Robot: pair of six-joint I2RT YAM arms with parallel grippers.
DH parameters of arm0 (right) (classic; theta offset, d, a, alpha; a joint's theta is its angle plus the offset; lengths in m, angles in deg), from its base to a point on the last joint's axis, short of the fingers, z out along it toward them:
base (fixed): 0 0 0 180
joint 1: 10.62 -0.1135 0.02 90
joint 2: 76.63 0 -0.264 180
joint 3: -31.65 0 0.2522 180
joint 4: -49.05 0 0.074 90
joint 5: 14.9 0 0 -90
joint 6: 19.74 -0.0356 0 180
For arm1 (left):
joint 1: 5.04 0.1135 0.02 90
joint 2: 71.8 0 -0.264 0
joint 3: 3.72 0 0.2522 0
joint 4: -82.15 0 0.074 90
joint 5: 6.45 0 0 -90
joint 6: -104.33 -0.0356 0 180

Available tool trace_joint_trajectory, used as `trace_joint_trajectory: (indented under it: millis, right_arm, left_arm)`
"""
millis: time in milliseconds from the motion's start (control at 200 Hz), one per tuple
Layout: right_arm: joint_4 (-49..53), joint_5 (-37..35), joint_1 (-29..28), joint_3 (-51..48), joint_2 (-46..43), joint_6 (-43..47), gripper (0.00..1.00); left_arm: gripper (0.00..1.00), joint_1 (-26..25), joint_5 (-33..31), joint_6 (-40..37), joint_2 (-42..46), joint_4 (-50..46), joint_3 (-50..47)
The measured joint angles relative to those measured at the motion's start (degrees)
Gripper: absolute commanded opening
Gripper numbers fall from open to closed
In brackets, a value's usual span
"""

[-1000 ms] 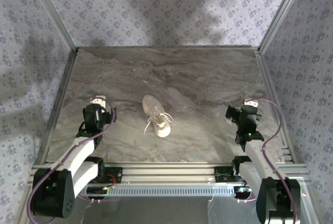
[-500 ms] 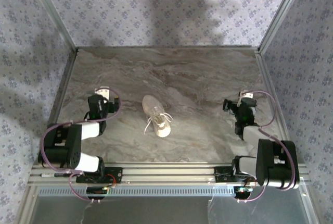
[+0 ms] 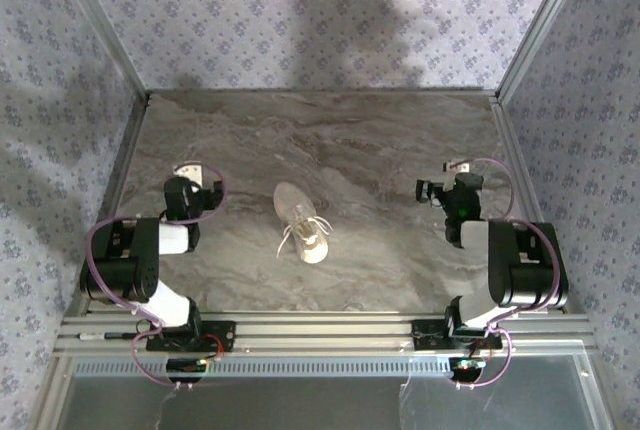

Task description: Tie the shoes

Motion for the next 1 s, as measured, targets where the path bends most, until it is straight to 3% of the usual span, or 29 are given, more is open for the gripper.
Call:
trace_joint_trajectory:
  millis: [390, 999]
  right_arm:
    - [-6.84, -5.86, -1.16, -2.01, 0.70, 0.31, 1.00]
    - [-7.04, -5.84, -1.16, -2.01, 0.81, 0.48, 1.00]
  left_arm:
    - [1.00, 0.00, 1.03, 0.44, 0.00, -0.09, 0.02]
    - [1.00, 0.00, 1.22, 0.44, 0.00, -0.09, 0.02]
